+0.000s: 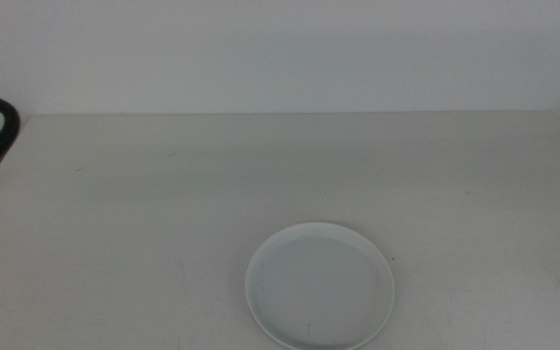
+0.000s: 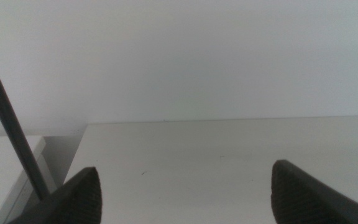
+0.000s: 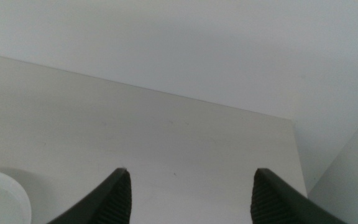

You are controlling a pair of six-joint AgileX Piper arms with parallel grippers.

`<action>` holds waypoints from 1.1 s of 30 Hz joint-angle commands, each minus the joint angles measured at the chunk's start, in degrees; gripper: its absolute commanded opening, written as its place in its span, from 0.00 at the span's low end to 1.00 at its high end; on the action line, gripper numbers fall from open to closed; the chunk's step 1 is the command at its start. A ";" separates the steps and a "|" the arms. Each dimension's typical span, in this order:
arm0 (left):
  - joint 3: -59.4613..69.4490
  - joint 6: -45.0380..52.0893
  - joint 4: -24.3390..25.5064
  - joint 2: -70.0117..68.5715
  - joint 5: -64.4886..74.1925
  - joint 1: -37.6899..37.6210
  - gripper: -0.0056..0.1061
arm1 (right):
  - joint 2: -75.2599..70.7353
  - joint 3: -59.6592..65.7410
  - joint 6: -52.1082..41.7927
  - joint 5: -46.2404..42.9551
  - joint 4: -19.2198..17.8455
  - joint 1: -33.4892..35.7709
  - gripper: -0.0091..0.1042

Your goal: Stack the three bowls on top of each other.

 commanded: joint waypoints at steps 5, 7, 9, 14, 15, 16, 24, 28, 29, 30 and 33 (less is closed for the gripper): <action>1.38 -0.37 -0.86 -4.12 -4.47 -0.02 0.99 | -2.65 -1.58 -0.54 -4.58 -0.41 -0.46 0.51; 3.75 -0.37 -0.86 -7.54 -4.47 -0.02 0.99 | -5.66 -1.14 -0.54 -4.88 -0.67 -0.46 0.51; 7.25 -0.37 -0.86 -12.05 -4.47 -0.02 0.99 | -9.04 0.23 -0.59 -5.13 -0.67 -0.46 0.51; 17.13 -0.37 -0.91 -24.18 -4.53 -0.02 0.99 | -19.44 8.72 -0.59 -6.57 -0.67 -0.46 0.51; 19.18 -0.37 -0.91 -26.61 -4.53 -0.02 0.99 | -21.19 10.62 -0.59 -6.57 -0.67 -0.46 0.51; 21.04 -0.37 -0.91 -28.44 -4.53 -0.02 0.99 | -23.34 13.01 -0.59 -6.51 -0.67 -0.46 0.51; 30.36 -0.31 -1.98 -37.33 -4.87 -0.02 0.99 | -34.47 27.28 -0.59 -6.29 -4.75 -0.46 0.51; 33.45 -0.31 -2.40 -37.25 -5.35 -0.02 0.99 | -36.61 30.97 -0.59 -6.30 -5.08 -0.46 0.51; 34.27 -0.31 -2.40 -37.25 -5.95 -0.02 0.99 | -36.63 31.55 -0.59 -6.30 -5.08 -0.46 0.51; 35.07 -0.31 -2.40 -37.25 -6.61 -0.02 0.99 | -36.63 32.13 -0.59 -6.30 -5.08 -0.46 0.51; 35.00 -0.31 -2.40 -37.25 -5.45 -0.02 0.99 | -36.83 34.02 -0.59 -6.27 -5.08 -0.46 0.51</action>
